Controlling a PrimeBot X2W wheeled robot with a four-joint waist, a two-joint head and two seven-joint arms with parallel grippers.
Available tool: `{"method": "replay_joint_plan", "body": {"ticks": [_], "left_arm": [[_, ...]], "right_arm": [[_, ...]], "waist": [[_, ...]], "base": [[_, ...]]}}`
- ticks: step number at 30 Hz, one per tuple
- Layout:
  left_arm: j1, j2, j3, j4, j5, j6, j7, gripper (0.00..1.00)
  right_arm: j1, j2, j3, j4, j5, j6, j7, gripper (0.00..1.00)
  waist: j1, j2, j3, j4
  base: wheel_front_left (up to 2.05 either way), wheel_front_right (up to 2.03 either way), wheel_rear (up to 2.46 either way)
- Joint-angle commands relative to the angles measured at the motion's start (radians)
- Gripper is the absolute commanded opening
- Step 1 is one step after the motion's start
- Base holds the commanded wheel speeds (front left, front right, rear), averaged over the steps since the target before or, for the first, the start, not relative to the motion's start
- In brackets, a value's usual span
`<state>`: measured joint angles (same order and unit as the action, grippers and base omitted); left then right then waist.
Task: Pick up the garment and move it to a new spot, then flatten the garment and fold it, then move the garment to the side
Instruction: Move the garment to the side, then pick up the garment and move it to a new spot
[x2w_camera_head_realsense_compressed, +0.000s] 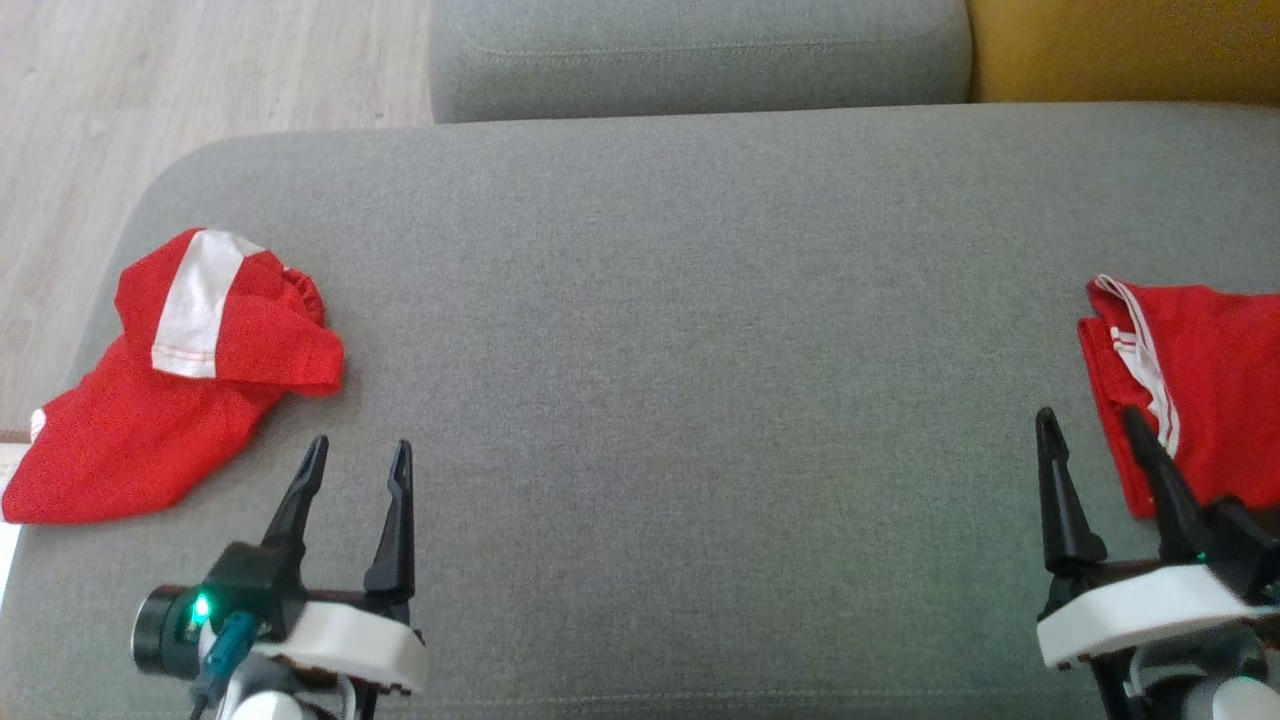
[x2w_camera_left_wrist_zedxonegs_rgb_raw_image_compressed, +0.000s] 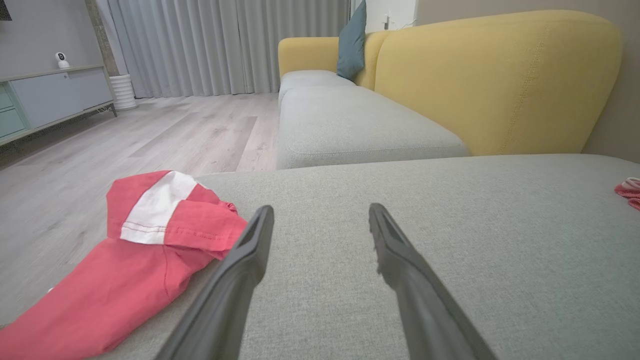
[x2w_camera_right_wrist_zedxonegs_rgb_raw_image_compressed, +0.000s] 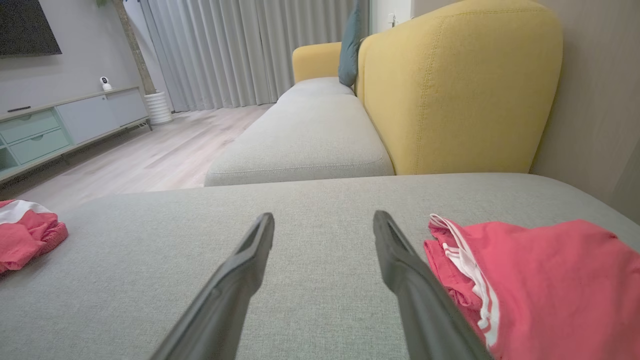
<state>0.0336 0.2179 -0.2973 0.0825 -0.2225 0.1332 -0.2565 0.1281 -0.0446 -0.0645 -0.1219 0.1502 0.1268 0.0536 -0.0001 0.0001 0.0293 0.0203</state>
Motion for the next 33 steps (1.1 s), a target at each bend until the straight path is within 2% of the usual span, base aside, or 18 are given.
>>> {"method": "replay_joint_plan", "body": {"ticks": [1,17,24,33], "left_arm": [[-0.030,0.014,0.042,-0.030,-0.003,0.007,-0.005,1.00],[-0.022,0.022,0.037,-0.040,-0.006,0.026,-0.005,1.00],[-0.039,0.022,0.040,-0.042,-0.009,0.028,-0.005,1.00],[-0.087,0.022,0.043,-0.039,-0.010,0.023,-0.005,1.00]], "right_arm": [[-0.015,-0.006,0.026,-0.041,0.009,0.004,0.004,1.00],[-0.003,-0.006,0.028,-0.047,0.020,0.004,0.008,1.00],[-0.002,-0.006,0.024,-0.055,0.033,0.004,0.008,1.00],[-0.009,-0.006,0.038,-0.093,0.035,0.004,0.022,1.00]], "waist": [[0.0001,-0.0001,-0.006,-0.001],[0.0001,-0.0001,-0.018,-0.005],[0.0001,-0.0001,-0.013,0.026],[0.0001,-0.0001,0.006,0.181]], "base": [[0.00,0.00,0.00],[0.00,0.00,0.00],[0.00,0.00,0.00],[0.00,0.00,0.00]]}}
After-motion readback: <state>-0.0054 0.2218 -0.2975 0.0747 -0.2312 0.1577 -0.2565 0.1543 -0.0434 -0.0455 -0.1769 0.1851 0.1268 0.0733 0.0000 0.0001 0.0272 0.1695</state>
